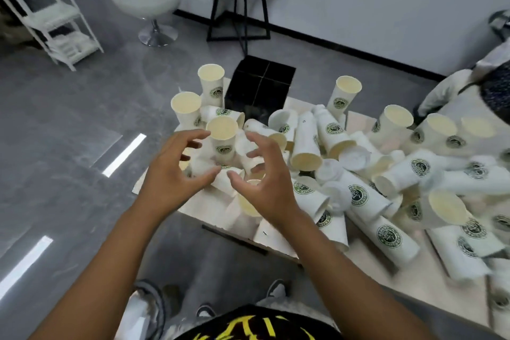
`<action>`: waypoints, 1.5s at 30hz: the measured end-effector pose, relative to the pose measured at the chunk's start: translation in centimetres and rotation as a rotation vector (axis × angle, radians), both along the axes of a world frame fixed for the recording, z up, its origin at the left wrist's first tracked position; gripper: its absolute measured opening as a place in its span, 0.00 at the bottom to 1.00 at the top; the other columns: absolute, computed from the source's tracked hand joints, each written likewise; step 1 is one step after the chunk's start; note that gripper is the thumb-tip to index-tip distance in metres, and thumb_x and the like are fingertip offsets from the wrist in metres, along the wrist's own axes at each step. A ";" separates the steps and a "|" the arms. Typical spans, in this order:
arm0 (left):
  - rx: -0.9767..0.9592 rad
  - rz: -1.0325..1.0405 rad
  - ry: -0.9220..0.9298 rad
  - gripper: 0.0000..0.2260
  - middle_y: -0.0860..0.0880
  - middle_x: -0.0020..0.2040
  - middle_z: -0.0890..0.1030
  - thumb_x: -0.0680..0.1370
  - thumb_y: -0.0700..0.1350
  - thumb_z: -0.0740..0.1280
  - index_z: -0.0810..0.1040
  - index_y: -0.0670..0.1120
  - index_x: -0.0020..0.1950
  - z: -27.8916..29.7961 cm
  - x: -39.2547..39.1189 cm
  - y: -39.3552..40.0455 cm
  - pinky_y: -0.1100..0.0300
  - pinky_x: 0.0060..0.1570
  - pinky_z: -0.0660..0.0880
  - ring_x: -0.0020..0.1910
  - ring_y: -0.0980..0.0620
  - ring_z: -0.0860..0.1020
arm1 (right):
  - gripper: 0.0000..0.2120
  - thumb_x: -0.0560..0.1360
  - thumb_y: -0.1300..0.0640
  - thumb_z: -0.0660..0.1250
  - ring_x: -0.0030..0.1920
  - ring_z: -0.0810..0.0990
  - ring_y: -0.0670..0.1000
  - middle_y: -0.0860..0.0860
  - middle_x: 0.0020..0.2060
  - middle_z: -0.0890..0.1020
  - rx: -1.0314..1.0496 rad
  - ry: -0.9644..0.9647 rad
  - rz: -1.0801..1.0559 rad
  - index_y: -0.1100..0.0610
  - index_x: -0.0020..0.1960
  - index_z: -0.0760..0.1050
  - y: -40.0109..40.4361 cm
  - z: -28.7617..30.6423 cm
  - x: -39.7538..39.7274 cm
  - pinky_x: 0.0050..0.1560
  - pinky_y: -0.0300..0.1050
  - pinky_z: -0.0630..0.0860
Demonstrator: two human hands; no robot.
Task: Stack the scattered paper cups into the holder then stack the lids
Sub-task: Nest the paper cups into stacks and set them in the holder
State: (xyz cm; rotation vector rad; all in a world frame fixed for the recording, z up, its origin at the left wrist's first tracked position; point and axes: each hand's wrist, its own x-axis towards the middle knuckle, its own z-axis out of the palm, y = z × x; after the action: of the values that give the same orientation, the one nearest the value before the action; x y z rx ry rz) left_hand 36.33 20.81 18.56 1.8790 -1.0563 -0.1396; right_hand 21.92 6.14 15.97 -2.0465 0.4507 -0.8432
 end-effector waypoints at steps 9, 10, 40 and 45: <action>0.000 -0.025 -0.056 0.31 0.60 0.66 0.77 0.70 0.47 0.82 0.74 0.55 0.70 0.7 -3.8 -6.2 0.59 0.56 0.77 0.62 0.55 0.79 | 0.38 0.70 0.57 0.81 0.62 0.75 0.47 0.43 0.68 0.72 0.020 0.037 -0.118 0.47 0.75 0.66 -10.6 0.5 -9.1 0.53 0.37 0.76; 0.007 -0.023 -0.053 0.31 0.59 0.67 0.77 0.70 0.47 0.82 0.74 0.55 0.70 0.4 -4.0 -6.5 0.58 0.56 0.77 0.62 0.55 0.79 | 0.39 0.70 0.57 0.81 0.62 0.76 0.48 0.44 0.67 0.72 0.024 0.041 -0.144 0.47 0.75 0.66 -11.5 0.2 -10.4 0.53 0.39 0.76; 0.232 -0.517 0.004 0.31 0.61 0.67 0.75 0.71 0.47 0.80 0.72 0.63 0.69 -6.1 1.0 -22.5 0.55 0.59 0.76 0.63 0.58 0.76 | 0.38 0.69 0.61 0.80 0.58 0.77 0.47 0.44 0.66 0.74 0.189 0.207 -0.466 0.43 0.72 0.69 -18.0 -4.6 -11.5 0.52 0.44 0.77; 0.325 -0.629 -0.137 0.29 0.59 0.67 0.74 0.71 0.51 0.79 0.74 0.59 0.70 -8.0 2.1 -25.0 0.51 0.61 0.76 0.66 0.56 0.73 | 0.37 0.68 0.52 0.77 0.59 0.78 0.48 0.43 0.66 0.75 0.192 0.254 -0.479 0.31 0.70 0.66 -17.2 -4.9 -11.5 0.51 0.51 0.79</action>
State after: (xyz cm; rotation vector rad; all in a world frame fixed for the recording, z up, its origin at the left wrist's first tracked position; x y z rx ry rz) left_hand 38.42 -4.18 10.56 1.7869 -1.7823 -0.5793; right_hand 10.42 -11.07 11.08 -1.8976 1.1513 -0.7768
